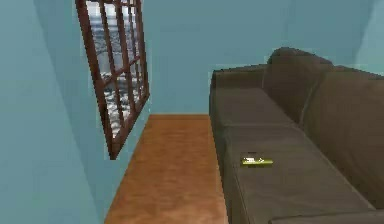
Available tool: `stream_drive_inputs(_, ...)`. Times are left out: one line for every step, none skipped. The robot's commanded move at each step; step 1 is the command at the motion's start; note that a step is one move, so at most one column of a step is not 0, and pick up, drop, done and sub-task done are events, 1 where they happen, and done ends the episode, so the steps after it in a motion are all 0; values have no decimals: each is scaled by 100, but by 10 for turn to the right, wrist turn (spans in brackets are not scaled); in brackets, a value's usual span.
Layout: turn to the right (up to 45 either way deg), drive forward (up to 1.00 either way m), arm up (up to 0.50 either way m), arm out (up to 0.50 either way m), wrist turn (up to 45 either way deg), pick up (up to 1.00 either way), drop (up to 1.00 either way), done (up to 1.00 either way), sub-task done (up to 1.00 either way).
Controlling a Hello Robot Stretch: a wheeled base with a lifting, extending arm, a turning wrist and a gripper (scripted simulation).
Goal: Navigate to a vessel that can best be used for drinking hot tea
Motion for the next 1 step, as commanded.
stream_drive_inputs(450,0,0,0,0,0,0,0,0)
